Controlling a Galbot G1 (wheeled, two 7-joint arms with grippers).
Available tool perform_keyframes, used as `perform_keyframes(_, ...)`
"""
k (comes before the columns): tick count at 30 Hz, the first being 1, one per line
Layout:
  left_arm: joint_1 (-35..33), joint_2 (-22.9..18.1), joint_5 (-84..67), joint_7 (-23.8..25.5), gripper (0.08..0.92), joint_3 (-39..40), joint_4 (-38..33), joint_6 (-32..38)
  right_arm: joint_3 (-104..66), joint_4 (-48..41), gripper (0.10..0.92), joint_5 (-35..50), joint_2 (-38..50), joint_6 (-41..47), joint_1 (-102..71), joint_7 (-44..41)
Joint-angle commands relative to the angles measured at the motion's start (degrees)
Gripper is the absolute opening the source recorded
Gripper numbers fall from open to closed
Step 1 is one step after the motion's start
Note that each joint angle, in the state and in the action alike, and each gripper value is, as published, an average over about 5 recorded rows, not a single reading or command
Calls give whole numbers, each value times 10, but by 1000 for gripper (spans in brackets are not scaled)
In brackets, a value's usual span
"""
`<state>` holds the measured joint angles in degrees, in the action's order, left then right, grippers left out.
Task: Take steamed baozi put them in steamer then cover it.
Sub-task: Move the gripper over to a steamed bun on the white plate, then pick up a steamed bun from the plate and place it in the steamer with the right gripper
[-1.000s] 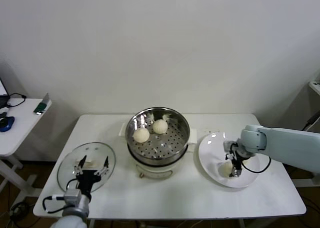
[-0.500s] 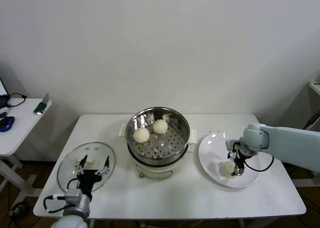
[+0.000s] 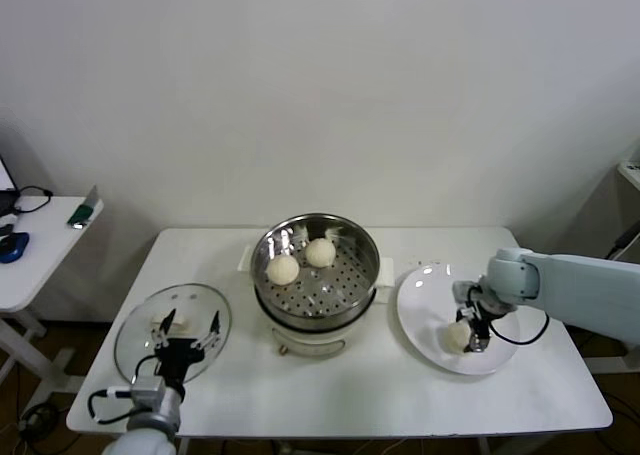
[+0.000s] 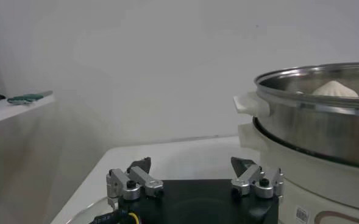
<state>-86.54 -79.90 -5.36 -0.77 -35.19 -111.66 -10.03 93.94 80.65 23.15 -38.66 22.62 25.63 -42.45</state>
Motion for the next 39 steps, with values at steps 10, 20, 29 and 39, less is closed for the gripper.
perform_keyframes(10, -1, 0, 0, -1, 823, 1, 1, -1, 0, -7, 638, -25, -5, -17, 11, -14)
perform_keyframes(20, -2, 1, 2, -2, 823, 2, -1, -3, 23, -18, 636, -104, -37, -102, 127, -86)
perform_keyframes(29, -2, 6, 8, -2, 823, 3, 3, -3, 53, -22, 636, -76, -117, -255, 331, -160)
perform_keyframes(39, 0, 10, 8, -2, 823, 2, 4, -3, -49, 24, 635, -81, -216, -402, 437, -206)
